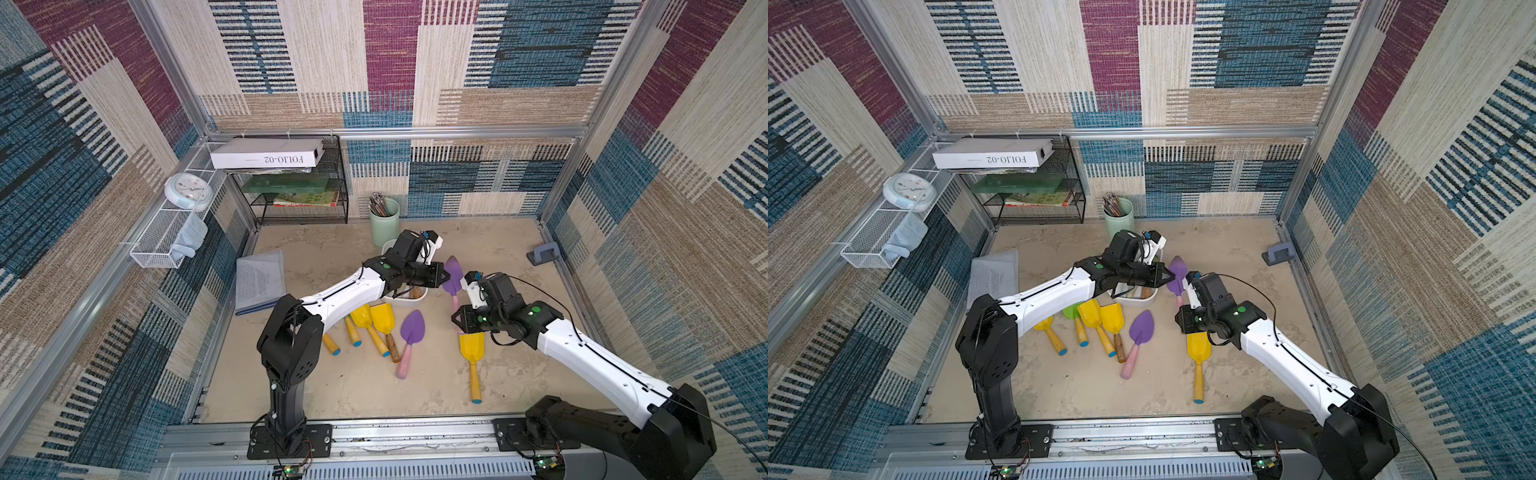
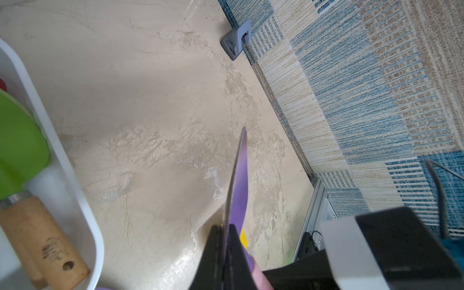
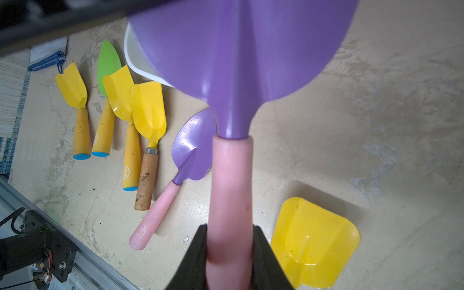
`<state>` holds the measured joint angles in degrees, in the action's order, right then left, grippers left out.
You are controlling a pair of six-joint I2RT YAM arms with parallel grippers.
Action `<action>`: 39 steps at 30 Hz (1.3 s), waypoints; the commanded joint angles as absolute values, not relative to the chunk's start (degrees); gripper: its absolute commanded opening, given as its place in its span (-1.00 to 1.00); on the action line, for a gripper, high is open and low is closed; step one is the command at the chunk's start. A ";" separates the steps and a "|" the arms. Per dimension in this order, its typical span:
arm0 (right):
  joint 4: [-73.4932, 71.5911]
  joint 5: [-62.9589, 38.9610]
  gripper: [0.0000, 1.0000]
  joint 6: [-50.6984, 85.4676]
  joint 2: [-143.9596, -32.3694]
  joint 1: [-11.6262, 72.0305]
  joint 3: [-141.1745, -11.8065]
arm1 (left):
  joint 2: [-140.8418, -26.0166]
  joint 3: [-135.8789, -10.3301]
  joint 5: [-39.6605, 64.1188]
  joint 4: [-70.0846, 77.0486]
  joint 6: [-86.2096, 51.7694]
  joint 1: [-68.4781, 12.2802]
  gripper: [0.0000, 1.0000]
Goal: Put the shovel into the storage box
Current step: Pick up the shovel from the center of the board.
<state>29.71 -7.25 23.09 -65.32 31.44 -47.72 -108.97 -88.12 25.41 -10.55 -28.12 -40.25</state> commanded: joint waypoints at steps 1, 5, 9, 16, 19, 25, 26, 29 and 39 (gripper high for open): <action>27.44 -7.23 -0.26 22.86 -64.82 31.53 -48.39 | -109.17 -88.70 21.80 -13.21 -24.02 -40.17 -1.00; 28.21 -6.46 0.01 23.06 -63.63 31.53 -48.61 | -109.92 -91.87 17.30 -18.72 -20.49 -39.84 -1.00; 28.36 -5.77 0.11 23.55 -61.01 31.51 -48.20 | -111.91 -96.93 16.33 -24.63 -16.79 -37.82 -1.00; 28.83 -4.07 0.10 23.73 -56.12 31.38 -46.57 | -115.47 -106.85 19.73 -34.34 -9.45 -31.19 -1.00; 28.93 -3.77 0.10 23.64 -55.14 31.39 -45.73 | -117.52 -112.35 22.11 -39.05 -6.52 -27.73 -1.00; 28.85 -3.67 0.10 23.38 -54.86 31.39 -44.47 | -122.09 -121.41 24.16 -45.27 -2.02 -23.10 -1.00; 28.77 -3.73 0.10 23.38 -54.92 31.42 -44.30 | -122.80 -122.14 24.37 -45.58 -1.81 -22.62 -1.00; 28.92 -3.60 0.09 23.29 -55.06 31.42 -44.24 | -125.02 -123.80 25.29 -45.82 -1.80 -21.30 -1.00; 29.14 -3.25 0.10 23.65 -55.54 31.44 -44.21 | -131.55 -125.54 29.44 -42.61 -4.89 -19.60 -1.00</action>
